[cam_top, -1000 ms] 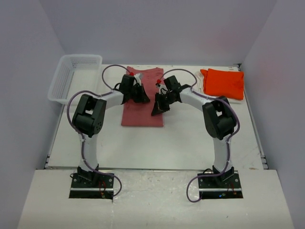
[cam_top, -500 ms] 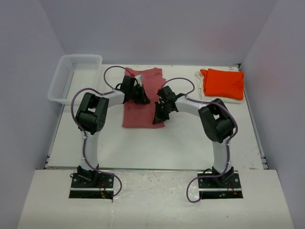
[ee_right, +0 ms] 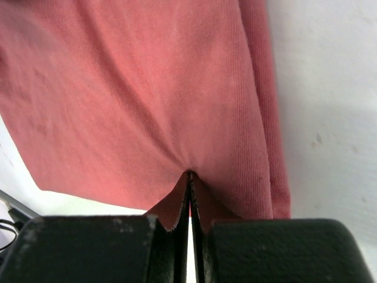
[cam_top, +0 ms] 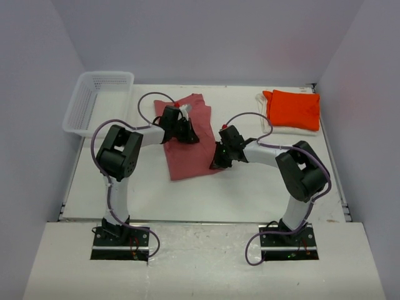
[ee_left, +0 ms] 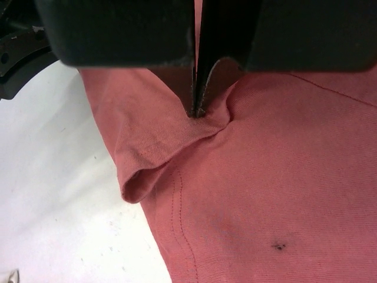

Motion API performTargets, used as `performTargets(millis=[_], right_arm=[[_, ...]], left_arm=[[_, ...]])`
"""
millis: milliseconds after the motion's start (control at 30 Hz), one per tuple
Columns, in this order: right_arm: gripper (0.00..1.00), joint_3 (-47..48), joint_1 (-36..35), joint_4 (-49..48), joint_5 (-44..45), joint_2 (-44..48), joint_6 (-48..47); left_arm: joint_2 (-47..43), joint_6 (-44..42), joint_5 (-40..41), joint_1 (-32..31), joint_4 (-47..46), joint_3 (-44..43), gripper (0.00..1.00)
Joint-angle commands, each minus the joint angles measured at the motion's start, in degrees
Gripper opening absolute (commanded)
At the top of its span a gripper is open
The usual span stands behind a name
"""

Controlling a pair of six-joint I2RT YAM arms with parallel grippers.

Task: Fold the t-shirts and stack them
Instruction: Fold the folded rectangular tshirt in 1/3 of the way

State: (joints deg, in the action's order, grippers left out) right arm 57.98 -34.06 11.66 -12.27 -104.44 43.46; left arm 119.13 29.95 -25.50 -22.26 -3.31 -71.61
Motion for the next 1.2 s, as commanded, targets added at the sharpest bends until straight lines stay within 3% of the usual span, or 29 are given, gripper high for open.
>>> performTargets(millis=[0, 333, 600, 1033, 1100, 1167], right_arm=[[0.0, -7.6, -0.4, 5.8, 6.1, 0.6, 0.6], [0.0, -19.4, -2.6, 2.1, 6.7, 8.8, 4.1], [0.0, -24.6, -3.7, 2.1, 8.6, 14.8, 6.1], [0.0, -17.4, -8.4, 3.5, 13.9, 19.0, -2.8], [0.05, -16.4, -9.7, 4.9, 15.4, 21.7, -2.7], [0.17, -16.3, -11.2, 7.3, 16.0, 27.6, -2.2]], left_arm=[[2.6, -1.1, 0.1, -3.0, 1.2, -2.5, 0.0], [4.9, 1.1, -0.7, -8.1, 1.1, -4.8, 0.0], [-0.1, 2.5, 1.7, -9.8, -0.4, 2.8, 0.0], [-1.7, -0.2, 2.6, -9.9, -0.4, 1.7, 0.0], [-1.6, -0.6, 2.1, -9.9, 0.1, 0.8, 0.0], [-1.9, -1.0, 1.2, -9.9, 0.1, 0.3, 0.0]])
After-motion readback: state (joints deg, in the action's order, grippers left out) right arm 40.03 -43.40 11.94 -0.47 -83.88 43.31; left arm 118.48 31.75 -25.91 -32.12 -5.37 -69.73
